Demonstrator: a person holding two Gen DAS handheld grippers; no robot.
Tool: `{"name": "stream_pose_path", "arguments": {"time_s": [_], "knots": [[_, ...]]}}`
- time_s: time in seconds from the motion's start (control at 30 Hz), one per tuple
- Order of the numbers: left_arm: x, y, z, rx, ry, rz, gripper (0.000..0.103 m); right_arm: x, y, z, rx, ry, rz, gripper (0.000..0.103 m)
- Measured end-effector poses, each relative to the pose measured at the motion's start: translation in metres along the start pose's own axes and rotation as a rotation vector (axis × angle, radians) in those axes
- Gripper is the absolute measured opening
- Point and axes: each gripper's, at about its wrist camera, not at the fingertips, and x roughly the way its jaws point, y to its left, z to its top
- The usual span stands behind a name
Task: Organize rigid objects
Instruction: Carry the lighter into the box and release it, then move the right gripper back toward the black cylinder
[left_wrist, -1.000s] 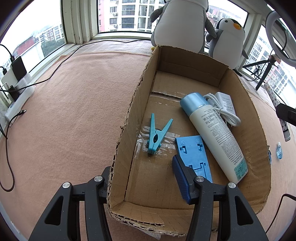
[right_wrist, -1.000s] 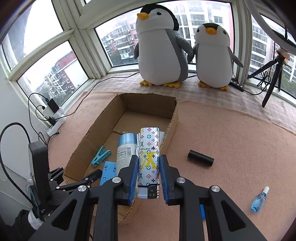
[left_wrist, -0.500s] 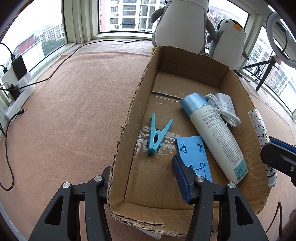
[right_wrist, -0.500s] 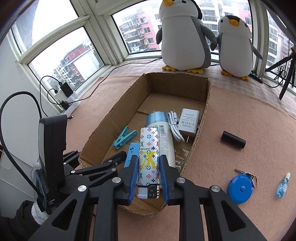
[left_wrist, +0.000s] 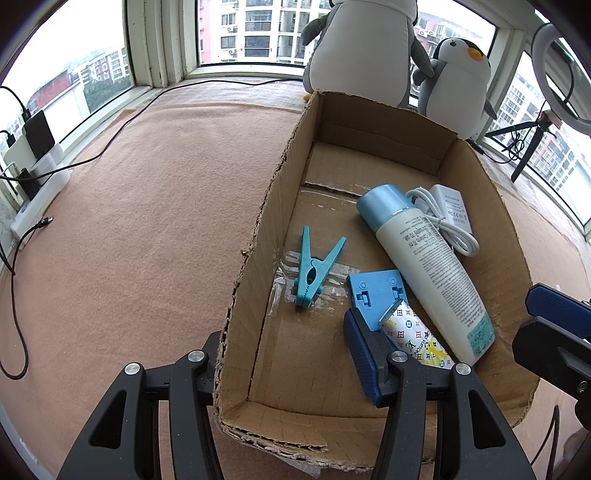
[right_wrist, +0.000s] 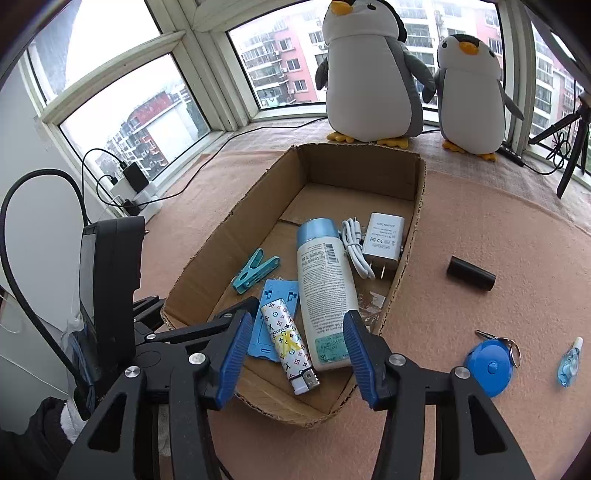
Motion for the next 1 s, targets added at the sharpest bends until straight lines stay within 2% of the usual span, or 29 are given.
{"name": "stream_pose_path", "arguments": {"time_s": [0.5,0.83,1.0], "knots": [[0.0,0.0,0.0,-0.001,0.0,-0.001,0.057,-0.012,-0.013,0.0,0.026,-0.019,-0.011,0.048],[0.0,0.0,0.0,0.0,0.0,-0.001,0.057,-0.027,-0.063,-0.005,0.127,-0.042,-0.093,0.049],[0.0,0.0,-0.001,0.0,-0.001,-0.001,0.057,-0.023,-0.09,0.002,0.12,-0.042,-0.158,0.049]]}}
